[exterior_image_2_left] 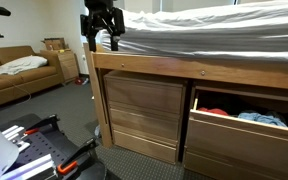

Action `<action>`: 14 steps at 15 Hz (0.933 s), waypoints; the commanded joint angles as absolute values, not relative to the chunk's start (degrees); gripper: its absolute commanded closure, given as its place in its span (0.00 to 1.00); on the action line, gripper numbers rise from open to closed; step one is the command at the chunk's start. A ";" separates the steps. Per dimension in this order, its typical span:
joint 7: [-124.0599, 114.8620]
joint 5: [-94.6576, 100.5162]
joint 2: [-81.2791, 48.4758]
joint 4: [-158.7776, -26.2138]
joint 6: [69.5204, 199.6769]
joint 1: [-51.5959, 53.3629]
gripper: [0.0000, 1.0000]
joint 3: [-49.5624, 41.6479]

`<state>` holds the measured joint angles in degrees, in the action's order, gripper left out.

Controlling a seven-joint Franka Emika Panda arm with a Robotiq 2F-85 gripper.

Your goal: Close the top right drawer fully

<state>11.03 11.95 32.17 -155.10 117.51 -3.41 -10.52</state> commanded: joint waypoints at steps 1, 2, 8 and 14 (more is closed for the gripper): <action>9.89 12.86 32.94 -155.40 117.72 -5.40 0.00 -8.79; 4.33 14.34 32.09 -157.48 123.19 -8.04 0.00 -8.68; -20.13 23.77 12.01 -160.90 150.61 -15.16 0.00 -6.42; -29.69 26.10 4.15 -158.66 153.32 -15.05 0.00 -6.15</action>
<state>-29.72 26.10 4.06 -158.69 153.50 -15.98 -5.22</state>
